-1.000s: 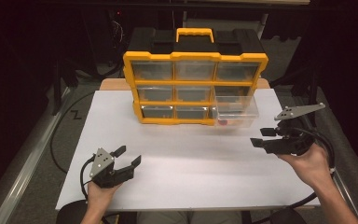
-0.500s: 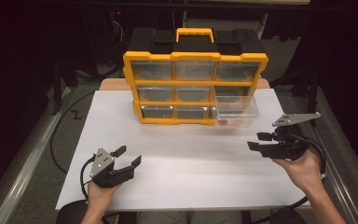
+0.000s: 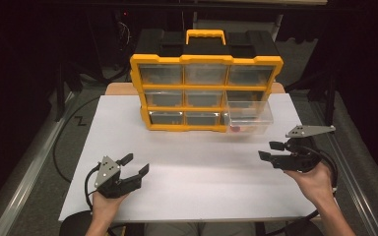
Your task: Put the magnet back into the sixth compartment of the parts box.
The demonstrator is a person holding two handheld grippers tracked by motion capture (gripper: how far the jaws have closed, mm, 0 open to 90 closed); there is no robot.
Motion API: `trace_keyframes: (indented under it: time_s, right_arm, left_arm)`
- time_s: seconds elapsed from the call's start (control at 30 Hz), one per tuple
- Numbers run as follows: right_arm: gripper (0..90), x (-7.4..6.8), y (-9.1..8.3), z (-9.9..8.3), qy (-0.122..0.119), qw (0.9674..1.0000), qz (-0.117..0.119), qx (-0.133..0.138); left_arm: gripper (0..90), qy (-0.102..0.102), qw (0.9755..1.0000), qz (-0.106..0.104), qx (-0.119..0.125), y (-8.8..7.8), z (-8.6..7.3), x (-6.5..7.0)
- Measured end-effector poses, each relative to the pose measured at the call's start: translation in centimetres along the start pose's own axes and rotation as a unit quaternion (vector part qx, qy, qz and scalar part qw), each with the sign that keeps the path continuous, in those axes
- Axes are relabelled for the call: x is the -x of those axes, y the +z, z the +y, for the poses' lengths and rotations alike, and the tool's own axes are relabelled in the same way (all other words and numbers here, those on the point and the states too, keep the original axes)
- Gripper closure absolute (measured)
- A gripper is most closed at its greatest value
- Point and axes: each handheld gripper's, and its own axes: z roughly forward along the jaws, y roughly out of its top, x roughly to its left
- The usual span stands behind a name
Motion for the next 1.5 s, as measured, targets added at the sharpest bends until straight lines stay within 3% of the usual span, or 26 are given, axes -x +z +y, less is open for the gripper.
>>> trace_keyframes:
  time_s: [0.47, 1.1, 1.5]
  right_arm:
    - [43.9, -0.1, 0.9, -1.0, 0.012, 0.9995, -0.008, 0.026]
    - [42.0, -0.4, 2.7, -2.5, 0.015, 0.9989, -0.011, 0.042]
    - [42.0, -0.5, 3.4, -3.6, 0.012, 0.9976, -0.012, 0.067]
  left_arm:
    - [31.6, 0.000, 1.0000, 0.000, 0.000, 0.0, 0.0, 0.0]
    - [31.5, 0.000, 1.0000, 0.000, 0.000, 0.0, 0.0, 0.0]
    - [31.5, 0.000, 1.0000, 0.000, 0.000, 0.0, 0.0, 0.0]
